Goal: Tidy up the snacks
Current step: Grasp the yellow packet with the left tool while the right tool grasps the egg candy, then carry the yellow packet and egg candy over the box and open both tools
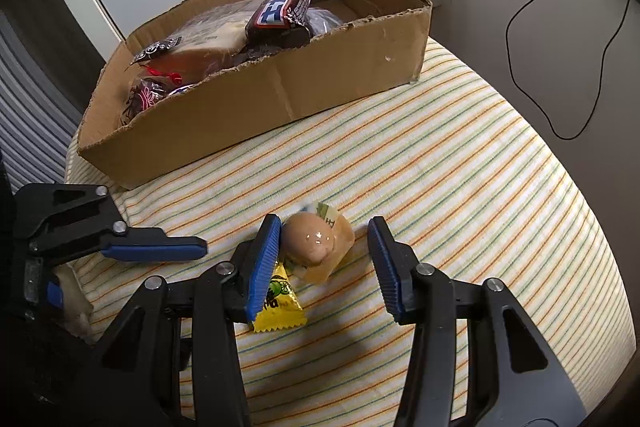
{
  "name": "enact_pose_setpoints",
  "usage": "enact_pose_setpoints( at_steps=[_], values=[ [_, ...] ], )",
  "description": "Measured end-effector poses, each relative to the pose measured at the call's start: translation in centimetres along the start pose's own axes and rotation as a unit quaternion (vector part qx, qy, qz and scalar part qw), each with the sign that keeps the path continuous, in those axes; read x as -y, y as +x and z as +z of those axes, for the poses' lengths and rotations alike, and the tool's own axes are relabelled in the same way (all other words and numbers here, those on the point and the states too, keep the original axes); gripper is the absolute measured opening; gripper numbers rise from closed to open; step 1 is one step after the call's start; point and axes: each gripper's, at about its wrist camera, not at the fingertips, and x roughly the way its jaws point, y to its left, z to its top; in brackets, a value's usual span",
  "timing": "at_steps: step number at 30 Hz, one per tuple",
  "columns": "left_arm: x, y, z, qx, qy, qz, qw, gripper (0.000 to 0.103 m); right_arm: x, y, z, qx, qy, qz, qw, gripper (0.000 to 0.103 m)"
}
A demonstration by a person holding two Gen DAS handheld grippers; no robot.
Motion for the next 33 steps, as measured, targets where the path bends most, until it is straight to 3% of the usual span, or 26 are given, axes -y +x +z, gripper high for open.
enact_pose_setpoints(
  at_steps=[3, 9, 12, 16, 18, 22, 33],
  values=[
    [-0.2, 0.4, 0.2, -0.004, 0.003, -0.001, 1.0000, 0.042, 0.3, 0.0, 0.1, 0.001, 0.001, -0.005, 1.000, 0.037],
    [0.4, 1.4, 1.0, -0.010, 0.026, 0.002, 0.9996, 0.042, 2.3, -0.9, -0.5, 0.007, 0.039, 0.014, 0.999, 0.036],
    [0.7, 1.9, 1.3, -0.016, 0.030, 0.005, 0.9994, 0.042, 2.5, -1.2, -0.9, 0.008, 0.029, -0.015, 0.999, 0.036],
    [1.1, 2.7, 1.7, -0.019, 0.040, 0.012, 0.9989, 0.042, 3.1, -1.8, -1.6, 0.010, 0.038, -0.015, 0.999, 0.036],
    [1.4, 2.7, 1.6, -0.018, 0.043, 0.020, 0.9987, 0.039, 3.3, -2.1, -2.0, 0.011, 0.041, -0.019, 0.999, 0.036],
    [1.3, 3.0, 1.8, -0.015, 0.041, 0.032, 0.9985, 0.023, 3.5, -2.6, -2.8, 0.012, 0.043, -0.028, 0.999, 0.036],
    [0.9, 2.7, 1.8, -0.007, 0.025, 0.024, 0.9994, 0.021, 1.9, -3.2, -3.9, 0.023, 0.028, -0.073, 0.997, 0.033]
  ],
)
